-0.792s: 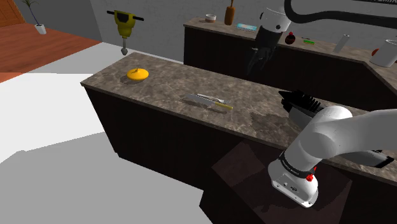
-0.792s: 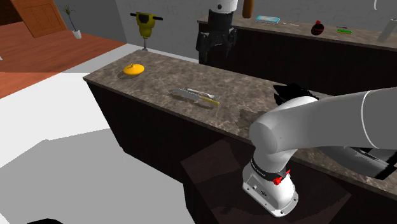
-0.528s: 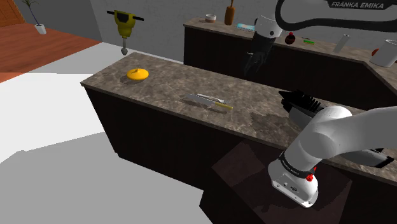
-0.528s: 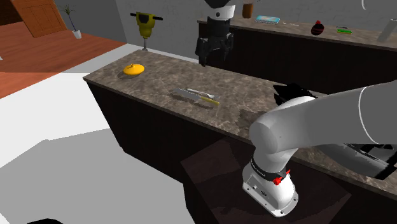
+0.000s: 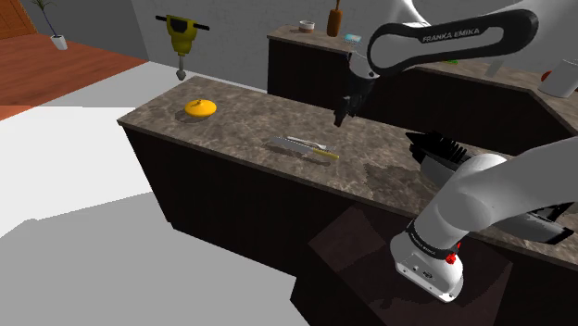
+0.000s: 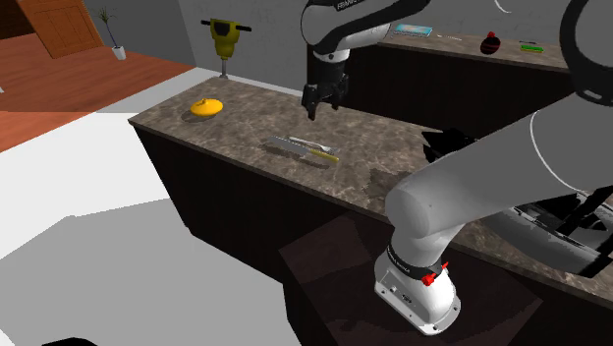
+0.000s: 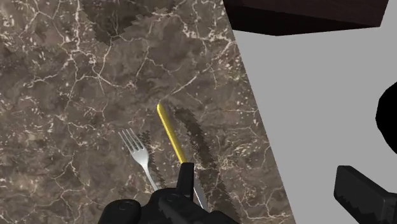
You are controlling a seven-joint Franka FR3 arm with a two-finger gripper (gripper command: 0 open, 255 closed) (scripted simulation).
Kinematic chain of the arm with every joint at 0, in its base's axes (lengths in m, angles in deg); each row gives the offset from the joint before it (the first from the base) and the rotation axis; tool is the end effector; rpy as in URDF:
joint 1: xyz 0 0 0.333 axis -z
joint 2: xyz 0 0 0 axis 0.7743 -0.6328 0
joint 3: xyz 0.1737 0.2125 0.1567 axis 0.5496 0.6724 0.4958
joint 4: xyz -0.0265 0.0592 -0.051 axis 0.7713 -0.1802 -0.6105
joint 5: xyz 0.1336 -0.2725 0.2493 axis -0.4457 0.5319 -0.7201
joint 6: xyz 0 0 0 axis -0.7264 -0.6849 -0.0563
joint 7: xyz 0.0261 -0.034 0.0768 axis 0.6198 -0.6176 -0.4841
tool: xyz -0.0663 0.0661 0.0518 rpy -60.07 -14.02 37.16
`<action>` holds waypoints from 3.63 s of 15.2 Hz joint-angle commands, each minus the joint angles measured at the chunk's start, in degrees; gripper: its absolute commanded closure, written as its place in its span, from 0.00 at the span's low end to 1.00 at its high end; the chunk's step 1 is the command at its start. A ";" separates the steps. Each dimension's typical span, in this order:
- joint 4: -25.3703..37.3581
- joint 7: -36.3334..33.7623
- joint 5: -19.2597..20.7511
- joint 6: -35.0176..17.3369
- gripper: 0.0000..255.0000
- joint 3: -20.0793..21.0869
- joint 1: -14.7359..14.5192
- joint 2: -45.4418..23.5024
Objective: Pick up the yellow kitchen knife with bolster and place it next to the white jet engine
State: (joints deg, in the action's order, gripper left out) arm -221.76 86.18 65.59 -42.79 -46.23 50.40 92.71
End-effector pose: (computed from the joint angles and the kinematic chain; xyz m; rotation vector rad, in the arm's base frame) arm 0.3813 -0.0078 0.4669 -3.1142 -0.1976 -0.1246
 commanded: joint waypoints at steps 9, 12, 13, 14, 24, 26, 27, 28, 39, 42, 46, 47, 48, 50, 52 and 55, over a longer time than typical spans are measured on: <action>3.58 13.14 -0.27 -19.23 0.00 -3.77 -1.76 -22.14; 6.39 17.47 -1.45 -23.71 0.00 -4.40 -2.18 -29.31; 7.49 18.95 -1.94 -25.04 0.00 -4.51 -2.27 -31.71; 8.67 20.43 -2.47 -26.29 0.00 -4.55 -2.31 -34.11; 17.09 28.80 -5.93 -34.27 0.00 -3.04 -1.29 -50.34; 17.35 29.05 -6.28 -35.48 0.00 -2.83 -1.17 -51.81; 17.49 29.17 -6.45 -36.08 0.00 -2.71 -1.10 -52.55; 17.58 29.24 -6.54 -36.42 0.00 -2.64 -1.06 -52.98; 17.58 29.24 -6.54 -36.42 1.00 -2.64 -1.06 -52.98; 17.58 29.24 -6.54 -36.42 1.00 -2.64 -1.06 -52.98; 17.53 29.09 -6.37 -35.78 1.00 -2.76 -1.14 -52.29; 17.49 28.95 -6.19 -35.14 1.00 -2.87 -1.22 -51.61; 17.49 28.81 -6.02 -34.49 1.00 -2.98 -1.30 -50.95; 17.49 28.52 -5.68 -33.17 1.00 -3.18 -1.43 -49.63; 17.54 28.24 -5.34 -31.84 1.00 -3.37 -1.56 -48.34; 17.72 27.83 -4.83 -29.81 1.00 -3.60 -1.71 -46.48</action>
State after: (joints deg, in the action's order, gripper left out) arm -204.09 114.26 60.57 -73.25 -49.77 48.82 45.66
